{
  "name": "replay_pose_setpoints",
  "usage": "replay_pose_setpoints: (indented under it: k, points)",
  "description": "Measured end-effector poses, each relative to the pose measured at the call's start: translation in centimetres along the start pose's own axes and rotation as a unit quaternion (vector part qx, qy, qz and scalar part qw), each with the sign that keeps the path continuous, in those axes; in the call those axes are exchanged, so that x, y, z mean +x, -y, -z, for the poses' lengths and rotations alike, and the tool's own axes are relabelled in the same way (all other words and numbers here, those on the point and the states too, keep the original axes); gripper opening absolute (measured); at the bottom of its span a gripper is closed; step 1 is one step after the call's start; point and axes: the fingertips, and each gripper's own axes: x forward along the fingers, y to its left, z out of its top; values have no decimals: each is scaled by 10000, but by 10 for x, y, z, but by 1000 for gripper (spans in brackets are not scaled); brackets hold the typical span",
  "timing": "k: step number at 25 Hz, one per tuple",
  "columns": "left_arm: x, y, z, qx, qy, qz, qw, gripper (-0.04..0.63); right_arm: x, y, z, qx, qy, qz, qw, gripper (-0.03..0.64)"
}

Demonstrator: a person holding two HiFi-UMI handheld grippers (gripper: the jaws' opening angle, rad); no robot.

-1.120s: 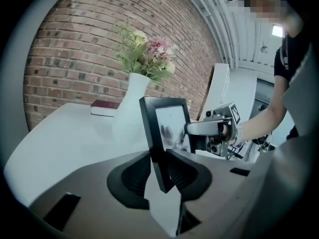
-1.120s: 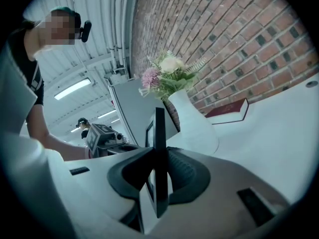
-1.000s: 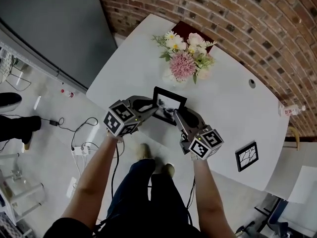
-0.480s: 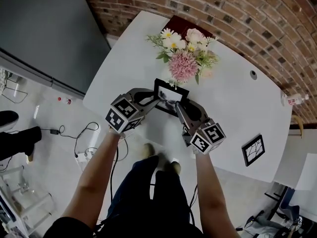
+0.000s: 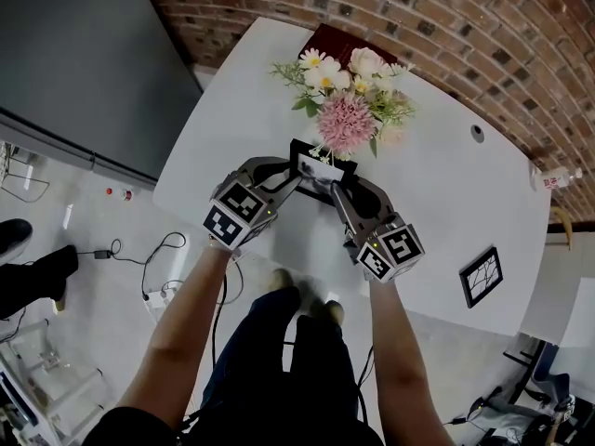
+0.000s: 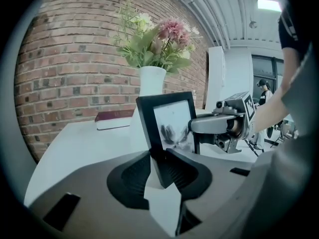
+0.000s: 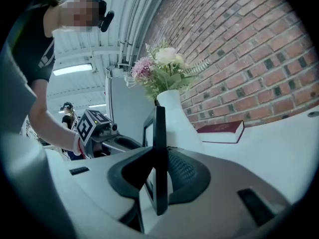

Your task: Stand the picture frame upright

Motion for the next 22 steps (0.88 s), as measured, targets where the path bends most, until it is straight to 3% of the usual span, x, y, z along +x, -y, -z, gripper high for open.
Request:
replay_pose_setpoints:
  k: [12,22]
  points:
    - [5,-14,-5,249,68,-489,9985,97,10,9,3,-528,-89,500,9973,101]
    - [9,-19,-8,152,124,-599,9980,97,13,21,2,-299,-84,818,9962,110]
